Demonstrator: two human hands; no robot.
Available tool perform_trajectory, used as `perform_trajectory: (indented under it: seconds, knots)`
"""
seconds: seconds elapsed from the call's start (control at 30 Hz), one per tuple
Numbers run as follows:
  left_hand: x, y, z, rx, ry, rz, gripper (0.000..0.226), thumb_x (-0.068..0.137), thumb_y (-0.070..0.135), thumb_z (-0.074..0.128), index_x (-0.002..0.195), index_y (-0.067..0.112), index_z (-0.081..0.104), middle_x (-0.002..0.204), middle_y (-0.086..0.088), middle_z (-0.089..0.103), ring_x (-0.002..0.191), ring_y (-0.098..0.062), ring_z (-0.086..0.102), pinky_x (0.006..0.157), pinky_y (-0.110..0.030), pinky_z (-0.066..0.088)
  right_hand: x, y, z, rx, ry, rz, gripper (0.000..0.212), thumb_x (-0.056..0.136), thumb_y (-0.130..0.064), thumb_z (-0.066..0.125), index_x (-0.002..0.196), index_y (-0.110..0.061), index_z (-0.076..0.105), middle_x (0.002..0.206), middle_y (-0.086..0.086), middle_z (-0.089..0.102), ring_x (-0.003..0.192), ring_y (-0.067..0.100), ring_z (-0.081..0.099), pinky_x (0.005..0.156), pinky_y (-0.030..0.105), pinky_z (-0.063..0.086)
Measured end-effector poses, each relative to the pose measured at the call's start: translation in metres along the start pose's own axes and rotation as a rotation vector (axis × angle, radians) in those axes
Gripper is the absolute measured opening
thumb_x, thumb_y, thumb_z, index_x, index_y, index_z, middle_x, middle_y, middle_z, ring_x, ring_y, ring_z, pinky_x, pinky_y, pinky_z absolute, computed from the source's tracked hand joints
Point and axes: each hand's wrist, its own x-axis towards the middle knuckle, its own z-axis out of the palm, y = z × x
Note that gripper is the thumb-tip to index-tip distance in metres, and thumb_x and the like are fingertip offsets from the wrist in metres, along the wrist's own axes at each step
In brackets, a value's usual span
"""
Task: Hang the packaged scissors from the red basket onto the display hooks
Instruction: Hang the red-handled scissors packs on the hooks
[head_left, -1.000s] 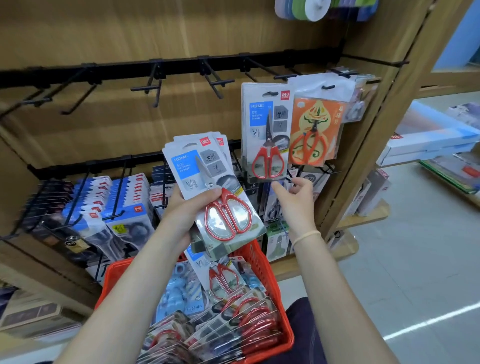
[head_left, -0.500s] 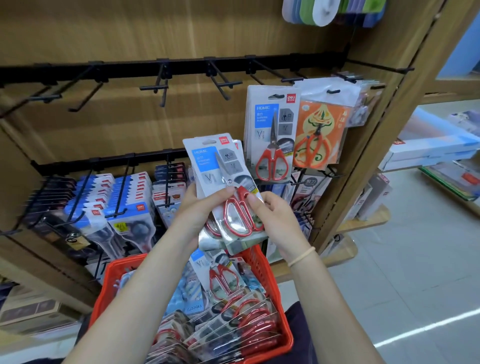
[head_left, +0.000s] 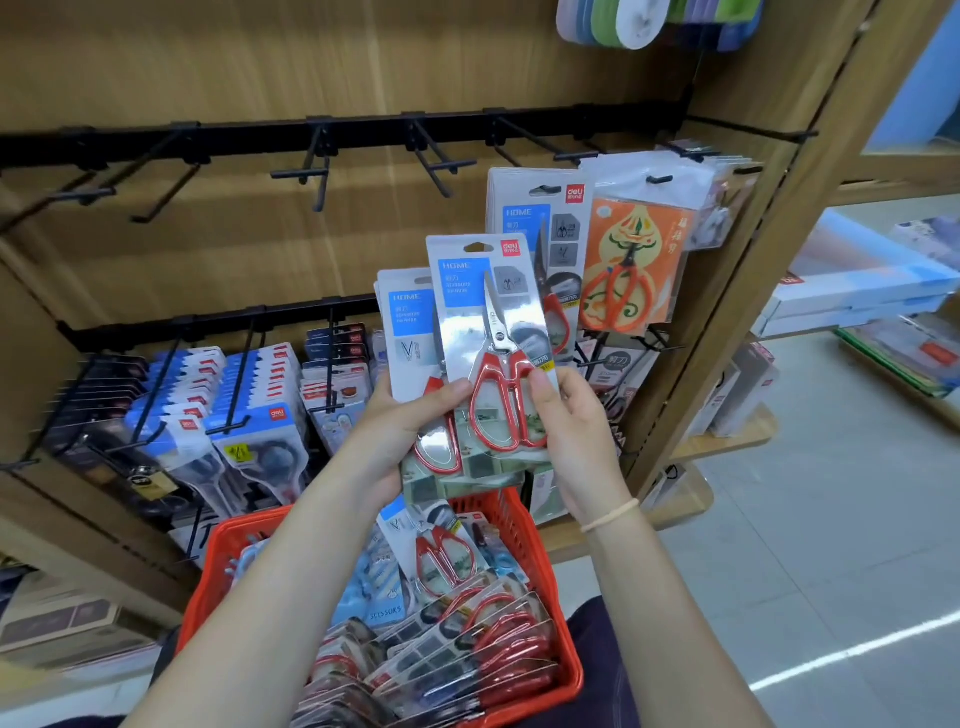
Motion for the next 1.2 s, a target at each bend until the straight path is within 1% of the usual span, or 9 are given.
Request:
perform_trajectory:
  seconds: [0.13,0.23,0.4,0.5,0.67,0.9,1.07,1.13,1.2]
  knots:
    - [-0.002,-0.002,-0.001,-0.073,-0.004,-0.036,0.069,0.066,0.014,0.081,0.133,0.016,0.061,0.110,-0.013,0.077,0.090,-0.027,0.077,0.070,-0.040,0.064,0.002,-0.002,-0.013,0.111,-0.009,0.103,0.027,0.096,-0.048,0.062,0.088,-0.022,0.067,0.100,0.015,0.064,0.095,0.030,0.059,0.101,0.063,0.044]
    - [-0.003,-0.003,-0.001,-0.079,0.021,-0.043,0.067,0.069,0.011,0.080,0.133,0.012,0.061,0.105,-0.014,0.078,0.084,-0.026,0.078,0.066,-0.038,0.064,0.003,-0.003,-0.024,0.136,0.039,0.070,0.025,0.100,-0.040,0.059,0.091,-0.017,0.062,0.098,0.016,0.063,0.093,0.030,0.059,0.099,0.062,0.046]
    - [0.001,0.001,-0.002,-0.084,0.094,-0.002,0.070,0.069,0.013,0.082,0.135,0.013,0.060,0.115,-0.017,0.075,0.091,-0.028,0.077,0.071,-0.039,0.064,0.013,-0.012,-0.028,0.027,0.129,-0.071,0.020,0.094,-0.052,0.057,0.085,-0.036,0.064,0.091,0.004,0.065,0.086,0.023,0.058,0.084,0.045,0.048]
    - [0.003,0.005,-0.002,-0.083,0.091,0.010,0.054,0.082,0.007,0.077,0.133,0.014,0.061,0.109,-0.013,0.078,0.088,-0.026,0.078,0.067,-0.036,0.063,0.024,-0.017,-0.030,-0.017,0.175,-0.124,0.021,0.102,-0.042,0.054,0.088,-0.027,0.058,0.078,-0.007,0.056,0.074,0.013,0.050,0.072,0.032,0.042]
    - [0.001,0.003,-0.005,-0.064,0.107,0.020,0.061,0.075,0.010,0.079,0.134,0.013,0.061,0.107,-0.013,0.078,0.090,-0.027,0.077,0.073,-0.041,0.064,0.038,-0.018,-0.034,-0.066,0.216,-0.159,0.021,0.104,-0.035,0.053,0.090,-0.020,0.055,0.072,-0.013,0.050,0.061,-0.001,0.044,0.060,0.014,0.038]
    - [0.000,-0.004,-0.007,-0.039,0.120,0.036,0.038,0.087,0.007,0.075,0.122,0.018,0.065,0.108,-0.011,0.078,0.095,-0.028,0.077,0.083,-0.044,0.063,0.052,-0.014,-0.026,-0.087,0.259,-0.066,0.027,0.098,-0.042,0.063,0.104,-0.016,0.060,0.092,-0.006,0.060,0.081,0.007,0.054,0.073,0.023,0.042]
    - [-0.001,-0.004,-0.009,-0.017,0.113,0.091,0.038,0.086,0.005,0.076,0.119,0.021,0.066,0.104,-0.006,0.079,0.094,-0.025,0.077,0.084,-0.042,0.062,0.047,0.003,-0.025,-0.050,0.273,0.127,0.056,0.093,-0.033,0.072,0.137,-0.013,0.042,0.120,-0.004,0.050,0.116,0.017,0.054,0.102,0.037,0.048]
    - [-0.002,-0.005,-0.010,-0.013,0.110,0.109,0.037,0.087,0.003,0.074,0.118,0.022,0.066,0.102,-0.004,0.080,0.090,-0.022,0.077,0.077,-0.038,0.063,0.037,0.007,-0.023,-0.101,0.244,0.148,0.058,0.095,-0.029,0.069,0.141,-0.013,0.038,0.124,-0.001,0.044,0.115,0.016,0.049,0.097,0.033,0.043]
    - [-0.002,-0.008,-0.012,-0.006,0.111,0.118,0.043,0.086,0.003,0.075,0.122,0.021,0.064,0.103,-0.004,0.079,0.090,-0.022,0.077,0.073,-0.036,0.063,0.025,0.008,-0.017,-0.176,0.205,0.126,0.042,0.096,-0.030,0.067,0.131,-0.015,0.050,0.119,-0.003,0.052,0.110,0.015,0.054,0.095,0.037,0.048]
